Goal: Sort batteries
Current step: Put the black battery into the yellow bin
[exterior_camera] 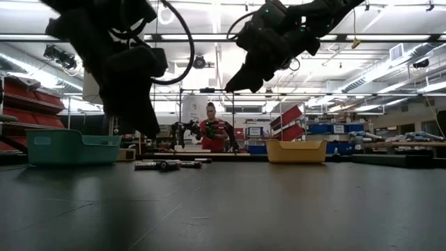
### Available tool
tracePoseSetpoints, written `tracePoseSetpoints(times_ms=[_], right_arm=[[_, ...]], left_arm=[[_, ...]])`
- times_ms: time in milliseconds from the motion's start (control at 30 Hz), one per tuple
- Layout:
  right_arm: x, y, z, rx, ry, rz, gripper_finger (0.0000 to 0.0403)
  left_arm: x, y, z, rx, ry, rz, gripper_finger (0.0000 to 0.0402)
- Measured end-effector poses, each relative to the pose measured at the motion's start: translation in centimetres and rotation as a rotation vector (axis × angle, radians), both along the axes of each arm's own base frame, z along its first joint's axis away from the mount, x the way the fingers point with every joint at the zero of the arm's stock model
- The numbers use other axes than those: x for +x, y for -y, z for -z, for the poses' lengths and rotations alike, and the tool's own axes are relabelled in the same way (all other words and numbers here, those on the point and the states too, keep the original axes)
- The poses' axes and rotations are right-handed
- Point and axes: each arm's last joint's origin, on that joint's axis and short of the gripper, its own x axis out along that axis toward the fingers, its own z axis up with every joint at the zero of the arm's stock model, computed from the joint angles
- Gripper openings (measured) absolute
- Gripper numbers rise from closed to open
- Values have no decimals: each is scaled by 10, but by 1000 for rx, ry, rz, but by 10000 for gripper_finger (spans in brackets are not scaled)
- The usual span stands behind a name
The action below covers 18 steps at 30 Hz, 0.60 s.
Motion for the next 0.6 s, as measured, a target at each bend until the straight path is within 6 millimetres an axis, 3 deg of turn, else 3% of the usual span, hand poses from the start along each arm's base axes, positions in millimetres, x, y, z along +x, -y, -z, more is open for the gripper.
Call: tracePoseSetpoints(times_ms=[233, 400, 600], right_arm=[[0, -2, 0, 32, -11, 36, 103], [-1, 2, 0, 51, -20, 62, 102], [-7, 10, 3, 68, -67, 91, 95]], left_arm=[[3, -1, 8, 10, 130, -37, 162], [9, -1, 16, 18, 173, -180, 162], [20, 10, 20, 63, 316, -279, 162]])
